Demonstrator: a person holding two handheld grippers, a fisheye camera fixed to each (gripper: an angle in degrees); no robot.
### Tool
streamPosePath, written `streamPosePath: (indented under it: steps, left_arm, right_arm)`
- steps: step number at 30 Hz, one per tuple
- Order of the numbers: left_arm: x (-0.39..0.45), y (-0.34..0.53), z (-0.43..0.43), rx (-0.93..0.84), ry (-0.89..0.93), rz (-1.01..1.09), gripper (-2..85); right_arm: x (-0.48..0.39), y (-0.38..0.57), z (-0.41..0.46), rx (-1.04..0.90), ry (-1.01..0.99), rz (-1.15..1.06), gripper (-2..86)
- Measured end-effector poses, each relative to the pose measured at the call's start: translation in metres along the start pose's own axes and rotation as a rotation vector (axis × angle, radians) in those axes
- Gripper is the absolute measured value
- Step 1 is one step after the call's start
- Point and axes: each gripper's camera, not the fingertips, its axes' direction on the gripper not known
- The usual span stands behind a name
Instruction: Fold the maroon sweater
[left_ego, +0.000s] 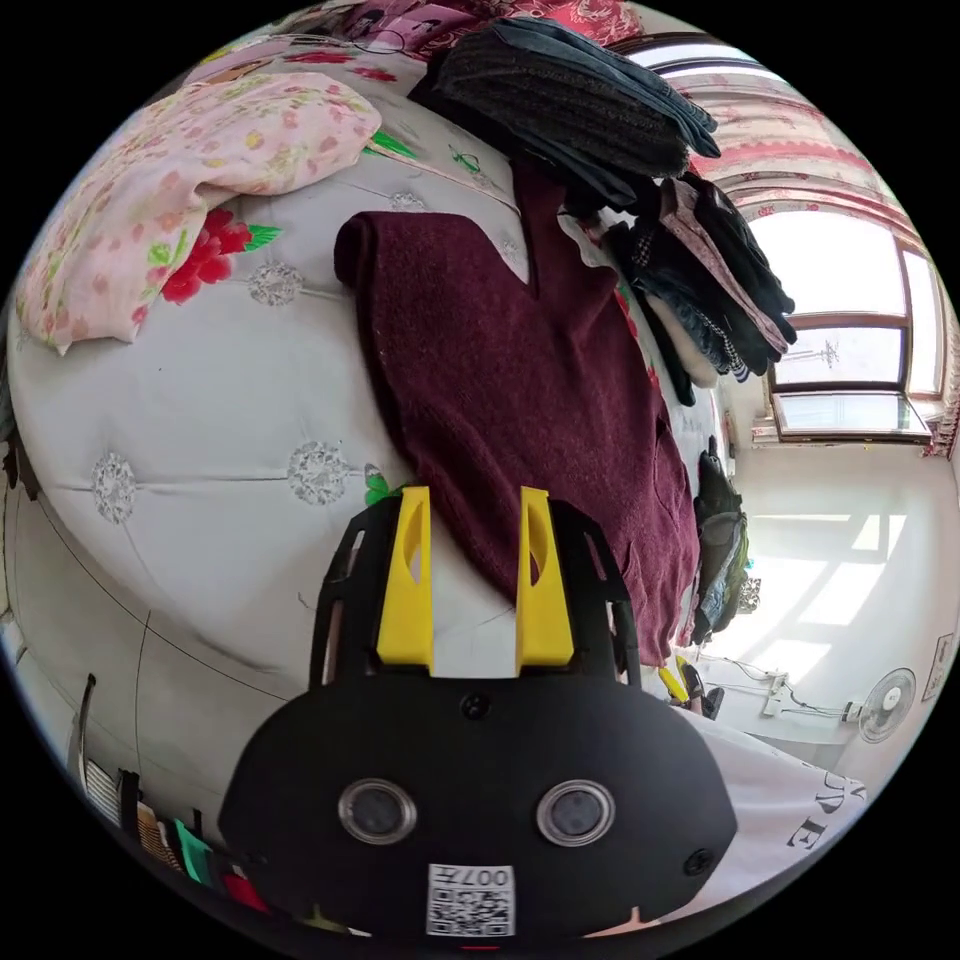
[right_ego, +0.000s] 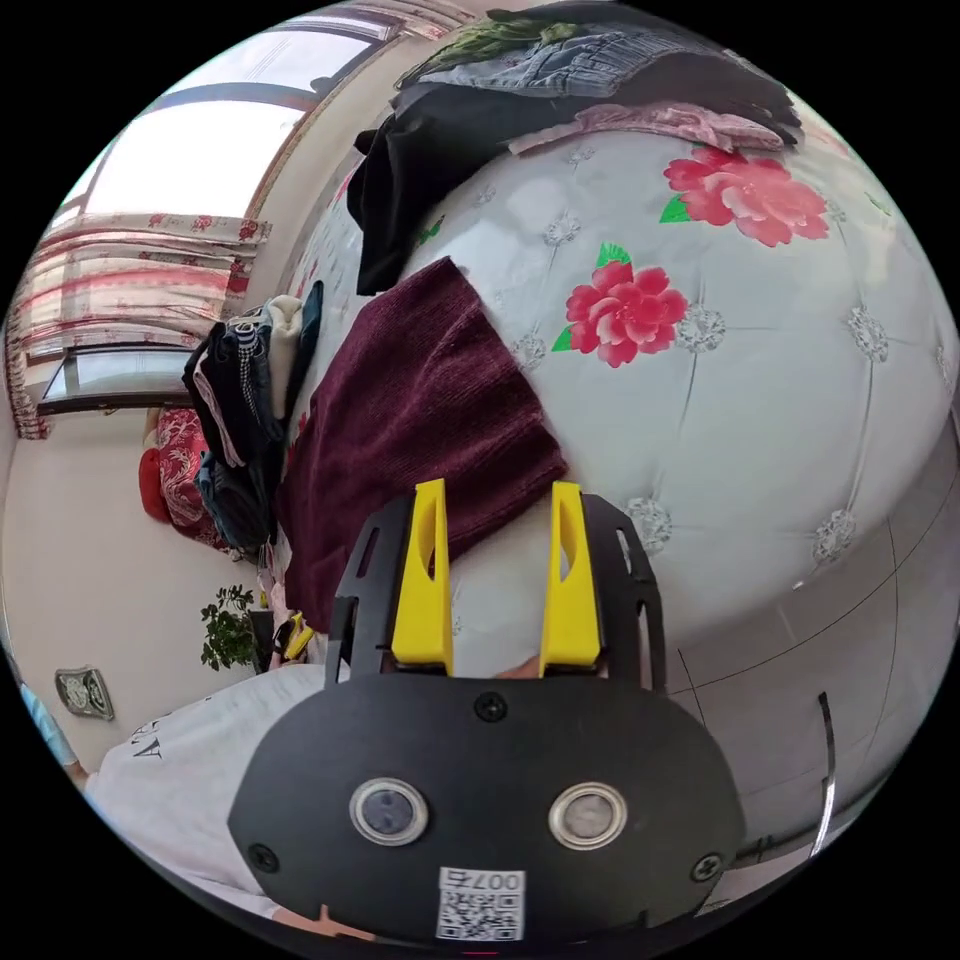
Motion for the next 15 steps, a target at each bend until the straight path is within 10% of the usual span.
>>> streamPosePath:
  steps: [4, 15]
  left_arm:
    - [0.031, -0.028, 0.024, -0.089, 0.101, 0.047, 4.4]
    - [0.304, -0.162, -0.146, 0.363, 0.407, 0.512, -0.6]
  right_arm:
    - [-0.039, -0.038, 0.031, -0.066, 0.044, -0.050, 1.9]
    - [-0.364, -0.176, -0.153, 0.308, -0.512, -0.533, -0.2]
